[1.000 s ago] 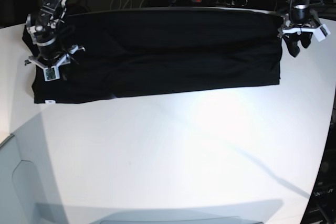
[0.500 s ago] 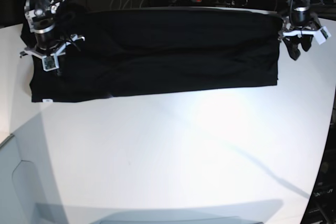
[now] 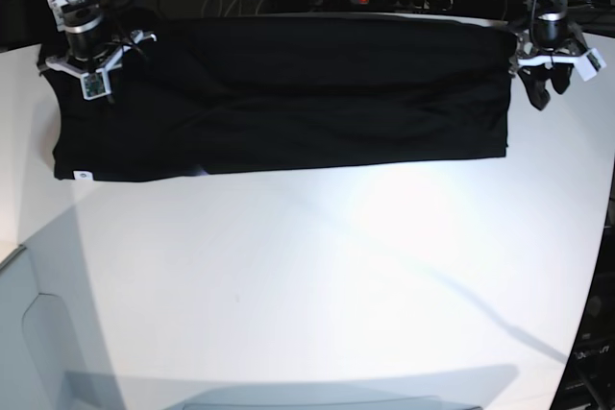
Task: Fold the T-shirt properly
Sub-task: 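Hold the strip ends and smooth the shirt flat with both grippers, then carry the strip end held by the left gripper toward the right gripper, then lay the folded end onto the shirt and release with the left gripper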
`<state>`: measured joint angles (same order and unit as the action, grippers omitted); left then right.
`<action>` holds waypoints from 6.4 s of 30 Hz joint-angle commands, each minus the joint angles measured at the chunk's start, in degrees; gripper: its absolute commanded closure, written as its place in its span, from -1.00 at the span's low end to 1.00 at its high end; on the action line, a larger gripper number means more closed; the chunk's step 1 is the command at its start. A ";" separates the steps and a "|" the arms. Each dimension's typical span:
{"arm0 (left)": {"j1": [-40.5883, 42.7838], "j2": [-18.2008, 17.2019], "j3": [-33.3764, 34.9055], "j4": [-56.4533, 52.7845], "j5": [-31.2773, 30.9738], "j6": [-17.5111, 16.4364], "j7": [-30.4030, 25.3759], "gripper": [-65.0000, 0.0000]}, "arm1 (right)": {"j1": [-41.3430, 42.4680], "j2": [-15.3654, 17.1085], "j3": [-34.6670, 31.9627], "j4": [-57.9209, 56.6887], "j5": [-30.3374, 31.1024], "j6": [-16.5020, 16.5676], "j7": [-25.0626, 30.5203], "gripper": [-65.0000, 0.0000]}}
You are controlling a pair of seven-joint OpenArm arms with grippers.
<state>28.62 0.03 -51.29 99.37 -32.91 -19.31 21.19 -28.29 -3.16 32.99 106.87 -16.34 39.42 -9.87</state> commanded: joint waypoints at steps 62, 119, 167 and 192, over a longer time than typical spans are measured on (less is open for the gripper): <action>-1.68 -1.75 0.08 -2.54 -0.72 -0.43 2.33 -0.33 | 6.98 -1.54 7.67 -10.03 7.41 0.58 1.21 0.08; -9.41 4.49 -3.17 8.28 0.07 -10.27 15.60 1.00 | 9.79 -4.18 5.29 -14.78 7.41 0.58 1.30 0.08; -14.16 1.33 79.99 -4.12 23.46 24.01 -2.51 1.00 | 9.70 -4.01 5.20 -14.69 7.41 0.58 1.30 0.08; -8.62 -11.77 75.51 12.50 23.46 24.01 -2.60 -0.34 | 9.88 -3.74 5.20 -14.34 7.41 0.58 1.30 0.08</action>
<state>20.14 -12.19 23.90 110.85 -9.23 5.41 20.29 -18.28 -7.29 38.06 91.88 -8.32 39.38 -8.03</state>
